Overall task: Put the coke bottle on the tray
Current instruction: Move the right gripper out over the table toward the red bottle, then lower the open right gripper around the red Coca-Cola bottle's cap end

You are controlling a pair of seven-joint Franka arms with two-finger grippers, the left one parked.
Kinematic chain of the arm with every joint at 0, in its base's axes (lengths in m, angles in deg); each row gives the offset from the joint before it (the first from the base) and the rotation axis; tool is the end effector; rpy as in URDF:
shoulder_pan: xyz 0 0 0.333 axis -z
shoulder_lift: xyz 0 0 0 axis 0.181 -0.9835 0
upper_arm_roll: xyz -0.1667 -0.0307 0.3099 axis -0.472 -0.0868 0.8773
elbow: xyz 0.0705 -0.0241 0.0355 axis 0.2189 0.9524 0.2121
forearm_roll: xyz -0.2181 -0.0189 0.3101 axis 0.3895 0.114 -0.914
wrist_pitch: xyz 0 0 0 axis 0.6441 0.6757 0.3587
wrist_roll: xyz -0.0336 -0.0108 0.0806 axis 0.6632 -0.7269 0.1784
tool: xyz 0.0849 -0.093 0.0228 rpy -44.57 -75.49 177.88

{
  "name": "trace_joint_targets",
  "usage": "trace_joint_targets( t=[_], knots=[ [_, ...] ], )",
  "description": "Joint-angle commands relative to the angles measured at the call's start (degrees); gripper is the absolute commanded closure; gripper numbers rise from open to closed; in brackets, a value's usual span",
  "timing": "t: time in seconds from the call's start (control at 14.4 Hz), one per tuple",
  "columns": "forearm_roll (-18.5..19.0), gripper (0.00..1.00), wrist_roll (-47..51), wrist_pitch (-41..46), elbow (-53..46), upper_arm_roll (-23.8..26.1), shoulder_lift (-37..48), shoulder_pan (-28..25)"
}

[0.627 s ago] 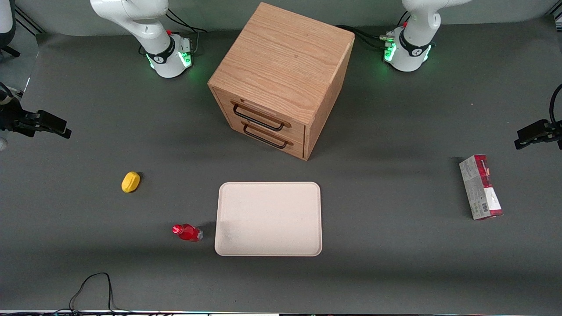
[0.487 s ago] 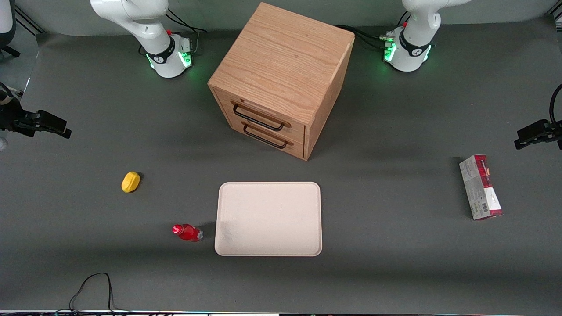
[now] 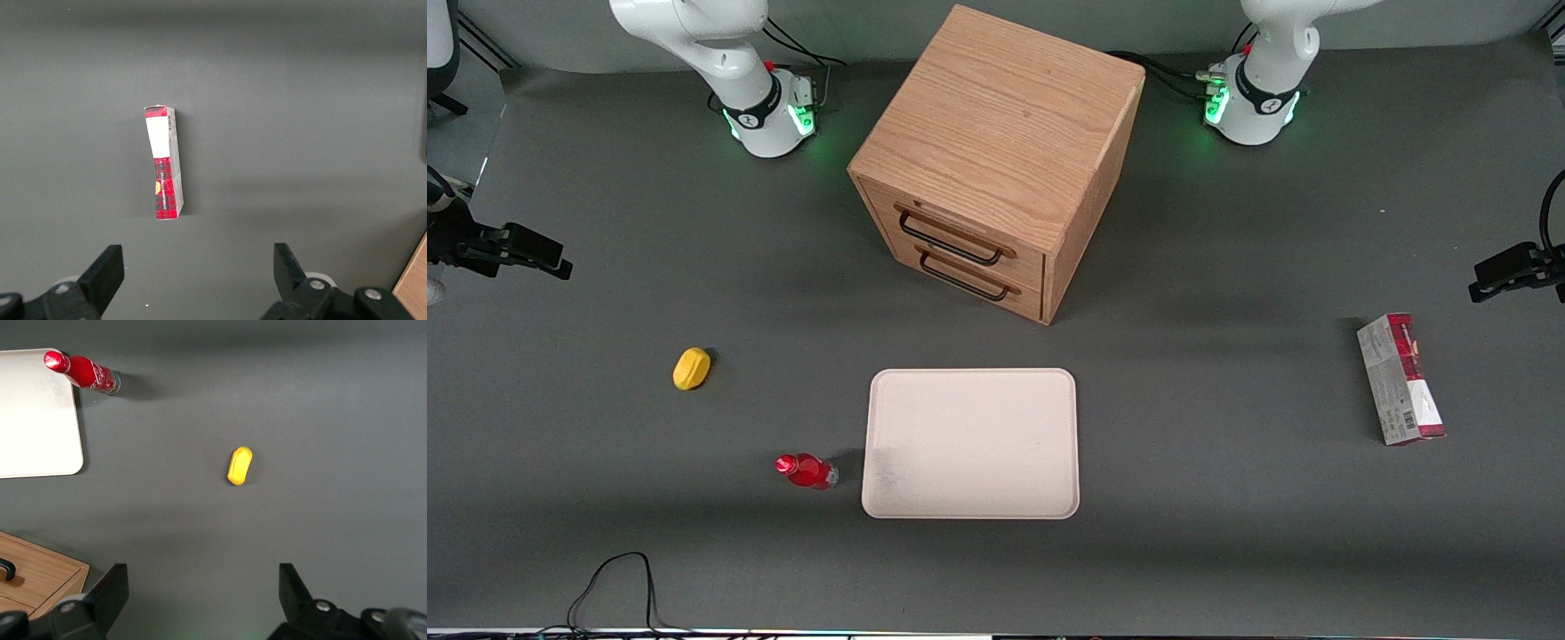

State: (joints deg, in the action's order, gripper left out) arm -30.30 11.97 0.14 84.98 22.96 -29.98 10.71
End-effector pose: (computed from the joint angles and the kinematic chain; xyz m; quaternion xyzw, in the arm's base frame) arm 0.5445 -0.0341 0.6241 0.9990 -0.0386 -0.0221 0.0029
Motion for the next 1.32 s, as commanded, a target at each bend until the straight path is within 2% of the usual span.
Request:
trace_joint_targets(
  t=[0.0,0.63,0.84,1.25],
  knots=[
    [0.3,0.0,-0.09,0.65,-5.63,0.36,-3.95,-1.42],
    [0.38,0.0,1.13,0.48,-35.43,0.63,-28.91,-12.05],
    [0.38,0.0,5.62,-0.66,-38.87,2.64,-33.05,-13.29],
    [0.38,0.0,5.63,-4.26,-38.97,4.32,-36.75,-13.38]
  ],
)
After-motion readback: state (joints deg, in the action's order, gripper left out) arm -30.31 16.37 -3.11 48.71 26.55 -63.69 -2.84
